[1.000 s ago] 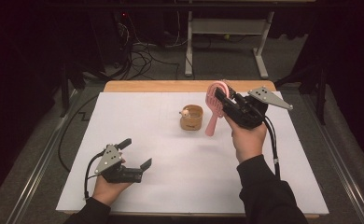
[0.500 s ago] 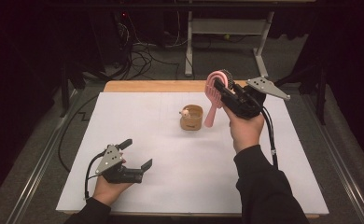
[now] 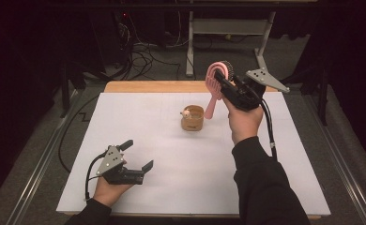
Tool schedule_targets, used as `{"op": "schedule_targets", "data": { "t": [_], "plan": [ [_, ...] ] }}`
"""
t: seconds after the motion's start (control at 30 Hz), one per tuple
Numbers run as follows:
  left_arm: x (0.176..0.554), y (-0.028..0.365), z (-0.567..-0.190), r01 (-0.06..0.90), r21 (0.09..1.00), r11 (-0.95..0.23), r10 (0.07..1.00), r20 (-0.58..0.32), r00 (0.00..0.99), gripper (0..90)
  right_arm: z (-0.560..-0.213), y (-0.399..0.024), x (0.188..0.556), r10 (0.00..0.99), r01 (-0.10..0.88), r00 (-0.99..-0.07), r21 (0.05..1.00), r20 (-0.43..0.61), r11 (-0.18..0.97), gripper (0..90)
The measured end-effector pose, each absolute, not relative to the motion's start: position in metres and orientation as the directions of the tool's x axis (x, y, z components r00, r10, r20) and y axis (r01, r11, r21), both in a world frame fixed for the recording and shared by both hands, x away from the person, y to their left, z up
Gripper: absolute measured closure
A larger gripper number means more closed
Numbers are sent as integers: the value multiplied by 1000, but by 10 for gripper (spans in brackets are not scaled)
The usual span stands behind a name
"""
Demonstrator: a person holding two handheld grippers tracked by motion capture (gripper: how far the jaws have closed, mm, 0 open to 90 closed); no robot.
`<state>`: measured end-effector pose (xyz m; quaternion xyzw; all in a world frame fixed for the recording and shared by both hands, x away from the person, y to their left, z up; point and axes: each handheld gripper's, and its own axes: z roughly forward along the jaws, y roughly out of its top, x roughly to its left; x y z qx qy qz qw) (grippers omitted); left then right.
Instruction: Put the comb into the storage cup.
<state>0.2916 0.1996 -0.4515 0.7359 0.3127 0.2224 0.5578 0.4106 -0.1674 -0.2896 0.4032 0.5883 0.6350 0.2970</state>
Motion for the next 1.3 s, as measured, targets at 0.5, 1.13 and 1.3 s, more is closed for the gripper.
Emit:
{"op": "schedule_targets", "data": {
  "t": [0.5, 1.13, 1.3],
  "plan": [
    [292, 199, -452, 213, 961, -176, 712, -24, 702, 0, -292, -155, 424, 849, 87, -504, 987, 161, -135, 667],
    [294, 197, -453, 216, 962, -165, 707, -37, 706, 0, -307, -139, 439, 834, 106, -523, 984, 177, -143, 667],
    [295, 196, -454, 216, 962, -167, 704, -37, 710, 0, -312, -133, 443, 833, 110, -522, 983, 182, -146, 667]
  ]
}}
